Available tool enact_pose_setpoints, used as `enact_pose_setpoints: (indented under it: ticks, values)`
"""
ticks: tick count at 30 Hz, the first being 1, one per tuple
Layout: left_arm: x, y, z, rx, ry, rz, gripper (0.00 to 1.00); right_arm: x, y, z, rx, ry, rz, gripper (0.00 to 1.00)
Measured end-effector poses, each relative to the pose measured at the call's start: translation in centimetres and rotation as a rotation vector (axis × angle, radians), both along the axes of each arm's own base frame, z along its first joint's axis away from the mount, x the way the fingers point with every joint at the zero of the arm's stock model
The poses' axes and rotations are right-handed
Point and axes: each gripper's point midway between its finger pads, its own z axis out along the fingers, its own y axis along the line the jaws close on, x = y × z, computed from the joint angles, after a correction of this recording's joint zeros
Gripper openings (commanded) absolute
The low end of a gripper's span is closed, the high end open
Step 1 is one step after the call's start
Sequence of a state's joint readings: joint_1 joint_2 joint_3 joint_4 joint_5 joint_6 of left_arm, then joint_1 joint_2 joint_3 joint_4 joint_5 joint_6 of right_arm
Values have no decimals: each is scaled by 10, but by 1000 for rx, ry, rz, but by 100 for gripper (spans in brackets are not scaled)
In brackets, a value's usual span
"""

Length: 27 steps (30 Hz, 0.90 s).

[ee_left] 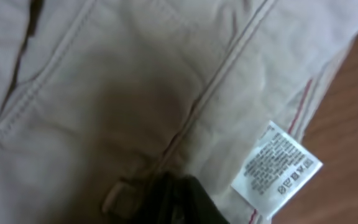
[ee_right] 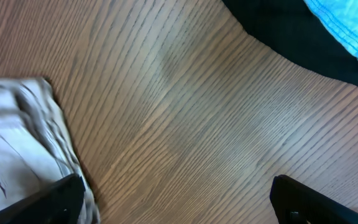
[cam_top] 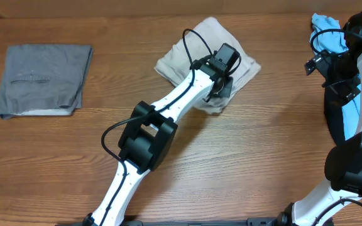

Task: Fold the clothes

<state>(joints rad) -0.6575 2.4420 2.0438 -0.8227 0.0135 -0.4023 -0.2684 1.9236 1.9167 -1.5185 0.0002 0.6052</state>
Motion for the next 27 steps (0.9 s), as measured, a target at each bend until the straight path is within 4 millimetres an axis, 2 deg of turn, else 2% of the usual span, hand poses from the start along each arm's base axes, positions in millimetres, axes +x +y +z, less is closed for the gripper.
enact_pose_setpoints:
  ticks: [2, 3, 4, 6, 10, 12, 17, 22, 26, 27]
  values:
    - [-17, 17, -1, 81, 61, -43, 16, 0, 0, 0, 0, 0, 1, 100]
    - [-22, 23, -2, 109, 78, -56, 14, 0, 0, 0, -1, 0, 0, 100]
    - [-29, 33, -2, 154, 104, -65, 7, 0, 0, 0, 0, 0, 0, 100]
    - [-45, 62, -4, 284, 162, -76, 4, 0, 0, 0, -1, -1, 0, 100]
    - [-55, 105, -4, 450, 216, -71, 10, 0, 0, 0, 0, -1, 0, 100]
    - [-53, 124, -4, 502, 227, -59, 12, 0, 0, 0, 0, -1, 0, 100]
    - [-39, 161, -2, 536, 251, 4, 6, 0, 0, 0, 0, -2, 0, 100]
    - [-27, 182, 8, 488, 308, 68, 7, 1, 0, 0, -1, -2, 0, 100]
    - [-4, 182, 37, 403, 260, 111, 16, 1, 0, 0, -1, -3, 0, 100]
    - [2, 181, 45, 382, 241, 119, 27, 1, 0, 0, -1, -3, 0, 100]
